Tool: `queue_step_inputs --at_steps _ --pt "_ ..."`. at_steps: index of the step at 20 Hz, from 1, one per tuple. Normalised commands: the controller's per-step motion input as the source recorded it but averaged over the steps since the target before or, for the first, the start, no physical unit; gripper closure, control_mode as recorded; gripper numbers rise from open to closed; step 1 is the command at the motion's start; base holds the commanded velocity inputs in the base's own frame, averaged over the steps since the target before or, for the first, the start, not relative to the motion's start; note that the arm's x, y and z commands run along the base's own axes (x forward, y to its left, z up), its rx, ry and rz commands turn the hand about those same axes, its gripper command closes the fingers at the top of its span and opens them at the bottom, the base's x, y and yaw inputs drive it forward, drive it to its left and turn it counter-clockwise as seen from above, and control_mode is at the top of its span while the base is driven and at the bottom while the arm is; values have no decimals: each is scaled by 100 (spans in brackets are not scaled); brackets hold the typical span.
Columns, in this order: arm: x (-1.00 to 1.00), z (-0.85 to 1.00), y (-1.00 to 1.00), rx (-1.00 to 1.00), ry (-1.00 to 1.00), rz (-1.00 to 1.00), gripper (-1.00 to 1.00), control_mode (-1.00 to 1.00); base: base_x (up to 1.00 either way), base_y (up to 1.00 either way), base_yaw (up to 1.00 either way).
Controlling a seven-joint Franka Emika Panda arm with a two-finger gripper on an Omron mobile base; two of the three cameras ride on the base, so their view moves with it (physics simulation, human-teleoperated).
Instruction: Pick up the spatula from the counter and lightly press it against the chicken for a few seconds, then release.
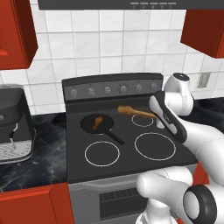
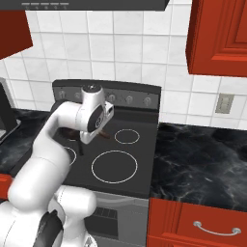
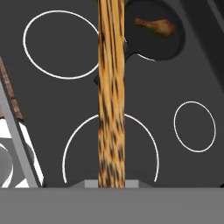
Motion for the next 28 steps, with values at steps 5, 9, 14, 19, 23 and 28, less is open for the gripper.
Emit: queue_step_inputs --at_steps 5,9,14,19,23,28 --pt "5 0 17 -8 1 6 100 -100 0 0 0" --pt "18 0 4 -6 5 2 100 -100 0 0 0" --pt "23 0 6 -4 7 0 100 -100 0 0 0" --pt "15 0 12 -1 5 1 100 -100 0 0 0" --pt "12 -1 10 -2 3 1 100 -100 0 0 0" --pt "12 -8 2 -2 2 1 100 -100 0 0 0"
